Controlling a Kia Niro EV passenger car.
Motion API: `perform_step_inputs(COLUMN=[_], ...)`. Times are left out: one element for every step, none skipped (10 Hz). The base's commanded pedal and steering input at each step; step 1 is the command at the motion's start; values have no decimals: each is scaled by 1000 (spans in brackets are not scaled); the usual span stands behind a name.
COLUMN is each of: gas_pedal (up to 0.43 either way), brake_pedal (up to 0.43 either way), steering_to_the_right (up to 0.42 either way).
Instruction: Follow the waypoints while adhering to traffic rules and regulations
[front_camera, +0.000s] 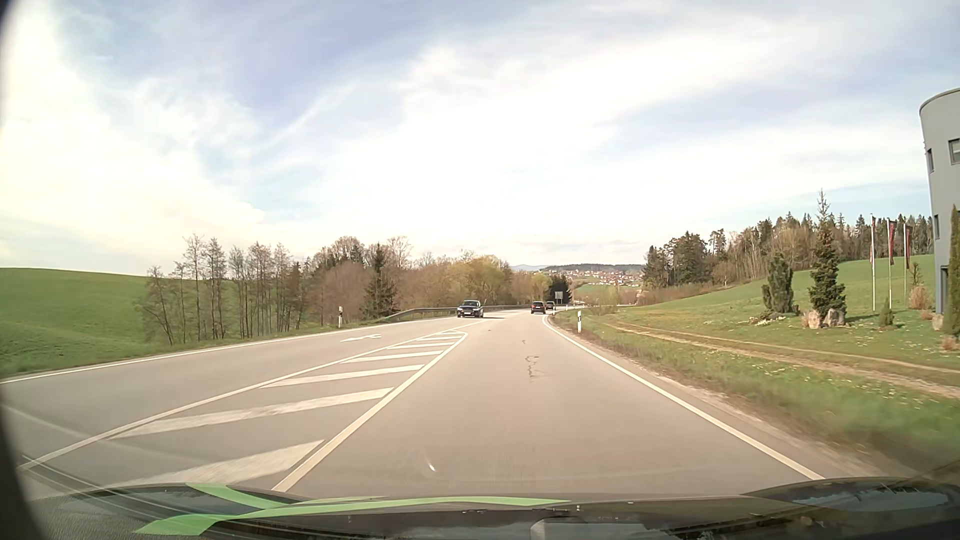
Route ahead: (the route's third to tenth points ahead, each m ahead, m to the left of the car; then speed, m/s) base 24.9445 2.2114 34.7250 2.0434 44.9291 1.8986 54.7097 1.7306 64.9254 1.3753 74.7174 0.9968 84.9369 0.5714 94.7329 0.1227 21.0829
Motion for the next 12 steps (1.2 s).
perform_step_inputs(gas_pedal=[47, 47, 47, 39, 39, 28, 28, 28, 28, 28, 28, 28], brake_pedal=[0, 0, 0, 0, 0, 0, 0, 0, 0, 0, 0, 0], steering_to_the_right=[3, 3, 3, 3, 3, 4, 4, 3, 4, 3, 4, 4])
